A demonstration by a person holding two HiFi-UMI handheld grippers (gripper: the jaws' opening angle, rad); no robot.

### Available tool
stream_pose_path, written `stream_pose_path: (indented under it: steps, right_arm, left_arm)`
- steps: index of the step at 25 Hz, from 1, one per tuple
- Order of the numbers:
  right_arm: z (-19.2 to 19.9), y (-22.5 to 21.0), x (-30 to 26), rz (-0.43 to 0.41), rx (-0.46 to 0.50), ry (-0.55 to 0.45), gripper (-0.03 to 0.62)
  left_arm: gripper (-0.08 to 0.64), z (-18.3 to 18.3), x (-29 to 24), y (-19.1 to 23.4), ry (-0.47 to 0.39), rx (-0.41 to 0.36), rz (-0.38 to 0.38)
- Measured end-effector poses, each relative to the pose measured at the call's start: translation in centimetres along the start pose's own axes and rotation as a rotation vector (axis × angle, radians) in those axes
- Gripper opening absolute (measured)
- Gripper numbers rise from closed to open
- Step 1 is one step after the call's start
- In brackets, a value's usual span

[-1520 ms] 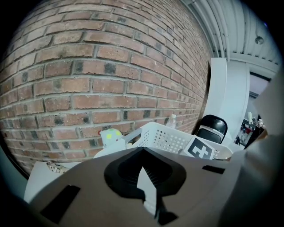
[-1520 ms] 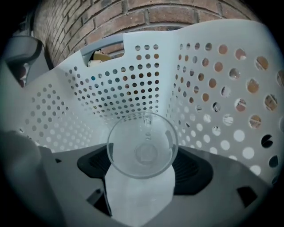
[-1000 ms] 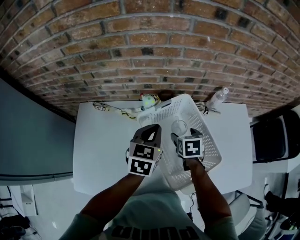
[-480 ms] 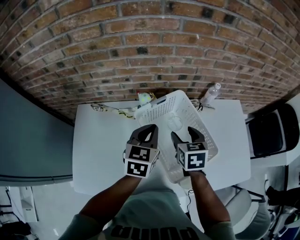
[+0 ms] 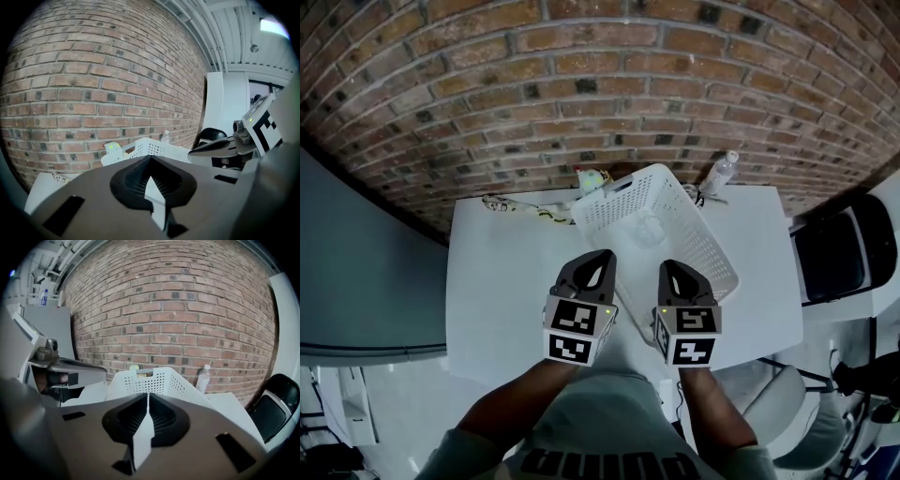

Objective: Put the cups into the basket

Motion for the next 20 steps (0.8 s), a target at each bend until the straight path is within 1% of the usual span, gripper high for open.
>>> stream_pose_path:
  steps: [9,20]
  right_arm:
    - [0.8,4.3,4.0,-0.018,-0.012,-0.034,0.018]
    - [4.3,8.7,8.1,-0.013,0.002,-0.025,0.017]
  left_arm:
    - [0.003,2.1,4.7,-0.8,-0.024,-0.027,0.019]
    - [0.003,4.9,10.1,-1.4,-0.030,-0.030,0.038]
Point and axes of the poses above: the fingertips, and each gripper's own axes: x backward along the fingers, y to its left, z out of its underside, the point moved 2 cm from there along x, backward along the fingers, and after that the axes turned 5 degrees about x, right-handed, at the moved point
